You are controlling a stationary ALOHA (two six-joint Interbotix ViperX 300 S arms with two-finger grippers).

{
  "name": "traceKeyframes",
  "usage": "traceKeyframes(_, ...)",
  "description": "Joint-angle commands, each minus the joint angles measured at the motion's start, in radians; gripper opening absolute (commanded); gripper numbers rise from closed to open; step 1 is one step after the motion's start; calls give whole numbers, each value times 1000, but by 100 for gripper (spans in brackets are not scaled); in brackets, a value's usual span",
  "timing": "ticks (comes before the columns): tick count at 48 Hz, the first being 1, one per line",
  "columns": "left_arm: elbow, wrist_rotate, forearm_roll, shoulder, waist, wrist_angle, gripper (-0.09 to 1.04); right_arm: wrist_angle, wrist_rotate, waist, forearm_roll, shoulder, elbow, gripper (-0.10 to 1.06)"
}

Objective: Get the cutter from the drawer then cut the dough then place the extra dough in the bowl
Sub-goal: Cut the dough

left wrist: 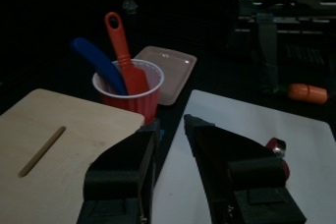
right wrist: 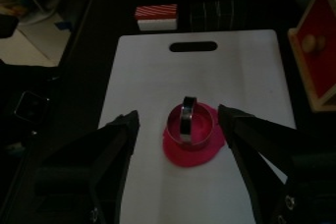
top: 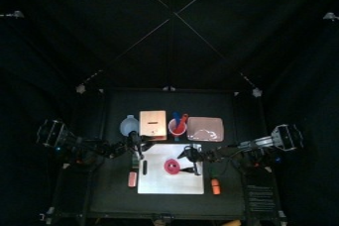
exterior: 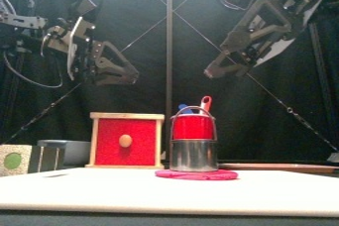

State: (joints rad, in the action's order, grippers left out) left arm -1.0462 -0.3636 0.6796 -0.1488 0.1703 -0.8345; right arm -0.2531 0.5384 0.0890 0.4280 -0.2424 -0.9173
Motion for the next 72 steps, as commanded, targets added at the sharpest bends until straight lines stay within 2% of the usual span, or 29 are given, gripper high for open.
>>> traceKeyframes(1,57,0,-77,51,-2,-5,69,-121,-2,-29,-14,-5,-54,94)
traceKeyframes(8,112,14,-202,161,11,-8,69,-235,-6,-57,-58,57,-104,94)
traceKeyframes(13,163,15,-216,247,46,-8,68,-272,-35,-72,-86,115,-98,94)
traceKeyframes(19,204,15,-198,301,92,-8,68,-272,-137,-75,-149,167,-66,94)
traceKeyframes(27,212,14,-187,298,140,-8,68,-272,-264,-61,-279,181,-44,94)
traceKeyframes(33,207,12,-186,298,164,-8,70,-273,-357,-18,-393,189,-54,94)
traceKeyframes(41,202,14,-183,305,175,-8,72,-314,-436,61,-545,190,-74,94)
traceKeyframes(47,198,12,-183,308,175,-8,78,-403,-482,118,-637,204,-94,94)
traceKeyframes(56,209,12,-176,336,172,-9,88,-545,-591,193,-799,284,-92,94)
traceKeyframes(64,224,12,-175,379,175,-26,88,-592,-655,232,-877,364,-49,94)
traceKeyframes(72,233,11,-175,396,167,-37,87,-592,-658,236,-887,383,-31,94)
